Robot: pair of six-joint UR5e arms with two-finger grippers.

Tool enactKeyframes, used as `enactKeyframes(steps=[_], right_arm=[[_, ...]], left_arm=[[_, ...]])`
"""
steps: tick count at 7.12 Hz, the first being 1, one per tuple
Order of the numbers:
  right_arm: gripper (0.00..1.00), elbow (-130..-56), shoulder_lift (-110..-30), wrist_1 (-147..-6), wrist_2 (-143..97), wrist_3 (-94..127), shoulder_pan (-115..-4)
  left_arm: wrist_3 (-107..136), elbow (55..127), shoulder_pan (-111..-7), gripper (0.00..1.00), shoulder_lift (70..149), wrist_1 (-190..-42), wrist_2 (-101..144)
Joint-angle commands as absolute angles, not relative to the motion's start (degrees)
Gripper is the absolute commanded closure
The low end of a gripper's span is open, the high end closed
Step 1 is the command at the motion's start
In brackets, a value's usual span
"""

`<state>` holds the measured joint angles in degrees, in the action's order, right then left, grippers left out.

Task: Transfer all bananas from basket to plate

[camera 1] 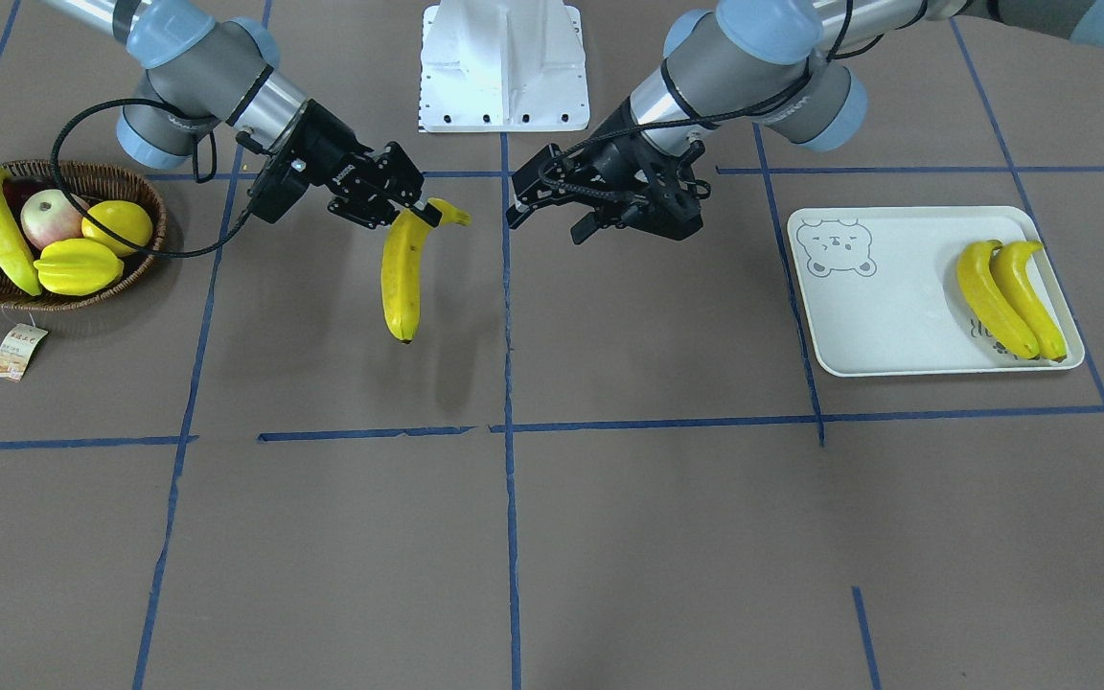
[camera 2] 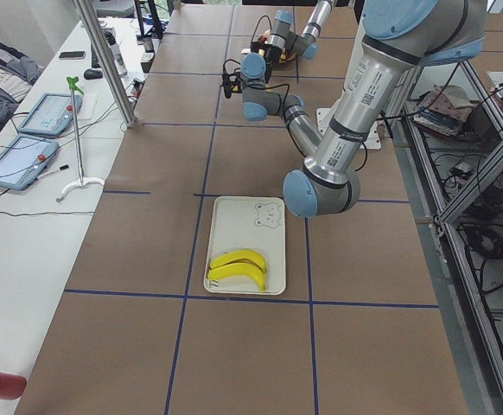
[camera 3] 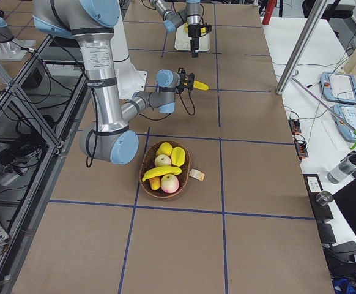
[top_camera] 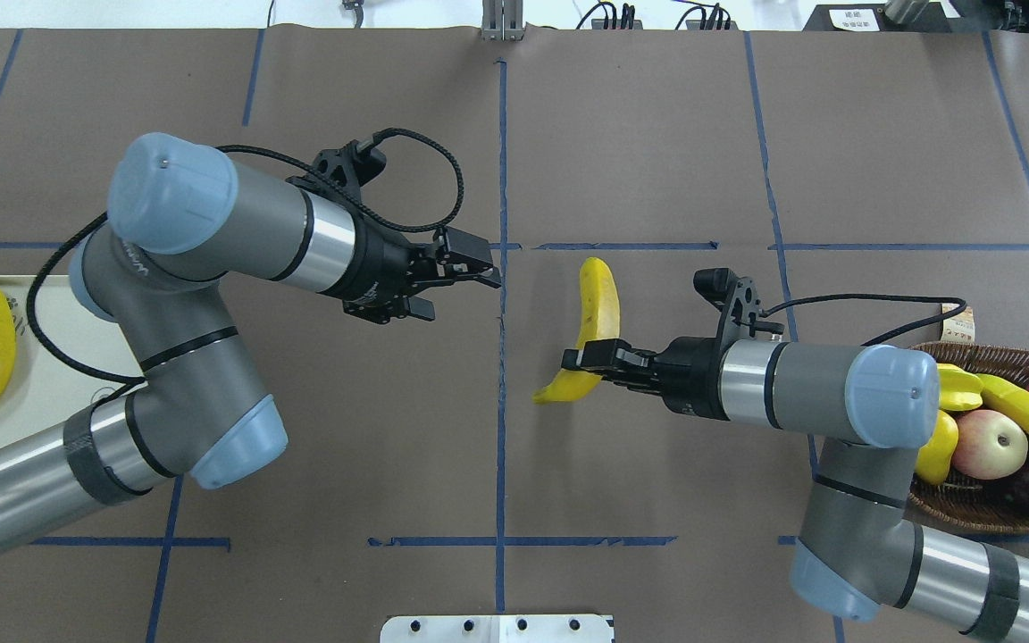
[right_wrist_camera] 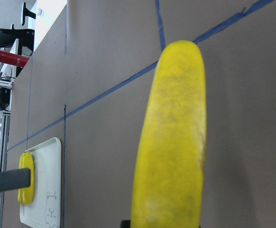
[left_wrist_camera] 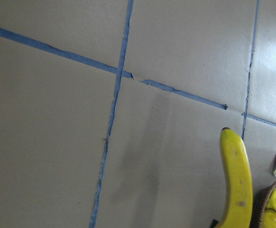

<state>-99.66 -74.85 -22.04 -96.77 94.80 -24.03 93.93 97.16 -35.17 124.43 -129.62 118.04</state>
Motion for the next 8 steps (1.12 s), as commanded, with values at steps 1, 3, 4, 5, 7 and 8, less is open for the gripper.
enactKeyframes(steps=[1, 3, 4, 5, 7, 8], right_arm=[[0.95, -99.0, -72.3, -22.0, -93.2, 94.7, -21.1], [0.94, -99.1, -70.7, -24.1, -89.5, 94.3, -19.1], [0.94, -99.0, -69.9, -24.4, -88.6, 94.3, -18.6], [0.93, -99.1, -69.5, -24.4, -88.5, 94.3, -18.5], [0.93, -99.0, -69.6, -24.4, -88.4, 94.2, -18.5], [0.93, -99.1, -69.6, -24.3, -88.3, 94.2, -18.5]], left_arm=[[94.3, 93.3, -33.6, 0.01, 128.2, -129.8, 115.4], [94.3, 89.8, -32.9, 0.01, 131.2, -129.9, 113.8], [94.3, 87.9, -31.6, 0.01, 132.4, -129.9, 112.1], [94.4, 87.7, -30.8, 0.01, 132.8, -129.9, 111.1], [94.4, 87.5, -29.3, 0.01, 132.7, -130.0, 110.9], [94.4, 87.5, -28.3, 0.01, 132.8, -130.0, 108.7]])
